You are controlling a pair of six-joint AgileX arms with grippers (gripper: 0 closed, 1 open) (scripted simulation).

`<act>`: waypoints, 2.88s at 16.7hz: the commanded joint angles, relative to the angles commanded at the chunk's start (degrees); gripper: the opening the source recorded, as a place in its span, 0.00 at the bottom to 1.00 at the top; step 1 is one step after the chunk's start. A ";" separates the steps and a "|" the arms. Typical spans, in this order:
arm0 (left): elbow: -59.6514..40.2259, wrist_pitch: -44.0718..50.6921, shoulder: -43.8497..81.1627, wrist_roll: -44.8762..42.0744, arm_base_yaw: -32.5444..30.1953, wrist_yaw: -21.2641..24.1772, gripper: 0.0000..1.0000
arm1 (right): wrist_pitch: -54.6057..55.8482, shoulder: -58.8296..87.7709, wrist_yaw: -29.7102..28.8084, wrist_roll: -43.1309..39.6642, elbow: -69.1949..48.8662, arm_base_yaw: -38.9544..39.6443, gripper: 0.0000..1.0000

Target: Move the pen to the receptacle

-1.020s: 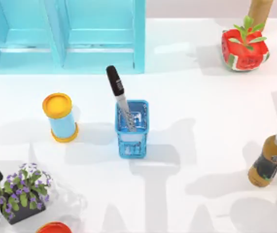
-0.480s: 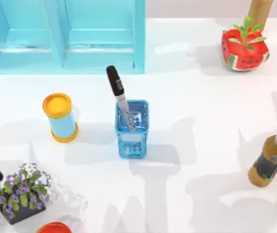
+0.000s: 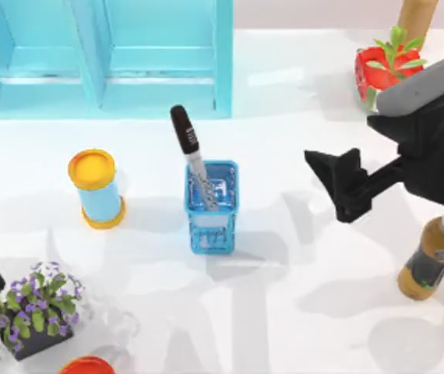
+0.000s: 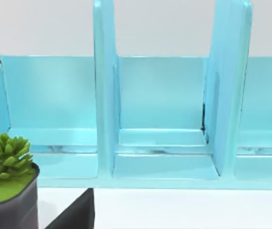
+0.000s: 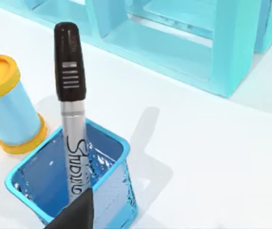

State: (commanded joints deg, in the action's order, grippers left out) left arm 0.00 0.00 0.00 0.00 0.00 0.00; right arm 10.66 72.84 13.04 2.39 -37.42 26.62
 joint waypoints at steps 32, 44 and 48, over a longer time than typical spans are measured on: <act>0.00 0.00 0.00 0.00 0.00 0.00 1.00 | 10.25 45.65 0.35 3.19 -27.09 12.60 0.77; 0.00 0.00 0.00 0.00 0.00 0.00 1.00 | 10.25 45.65 0.35 3.19 -27.09 12.60 0.00; 0.00 0.00 0.00 0.00 0.00 0.00 1.00 | 10.25 45.65 0.35 3.19 -27.09 12.60 0.00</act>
State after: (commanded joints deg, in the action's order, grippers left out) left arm 0.00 0.00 0.00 0.00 0.00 0.00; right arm 20.92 118.50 13.40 5.58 -64.51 39.22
